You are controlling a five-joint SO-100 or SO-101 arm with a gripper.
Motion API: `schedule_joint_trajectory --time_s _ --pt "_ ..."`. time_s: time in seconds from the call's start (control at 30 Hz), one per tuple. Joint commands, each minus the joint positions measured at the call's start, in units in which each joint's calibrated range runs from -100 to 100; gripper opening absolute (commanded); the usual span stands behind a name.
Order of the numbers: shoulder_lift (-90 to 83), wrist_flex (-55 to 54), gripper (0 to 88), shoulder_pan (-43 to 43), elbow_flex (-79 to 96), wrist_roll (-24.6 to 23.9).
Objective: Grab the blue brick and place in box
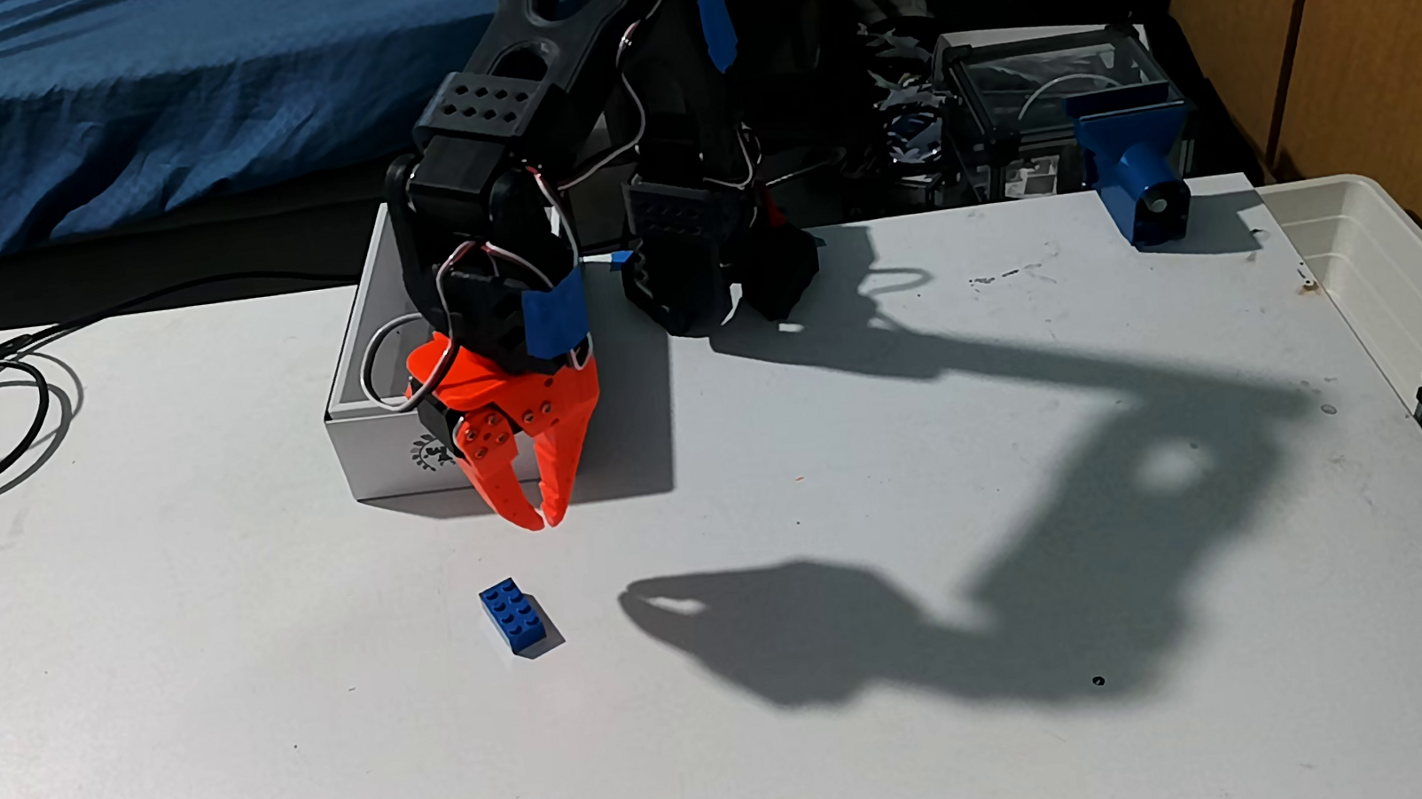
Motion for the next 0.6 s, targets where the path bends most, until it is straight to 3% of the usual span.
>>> schedule_joint_trajectory --time_s 0.0,0.57 --pt "0.39 0.07 1.2 -0.40 -3.19 -0.39" --pt "4.28 -0.70 1.3 6.07 -8.87 0.03"
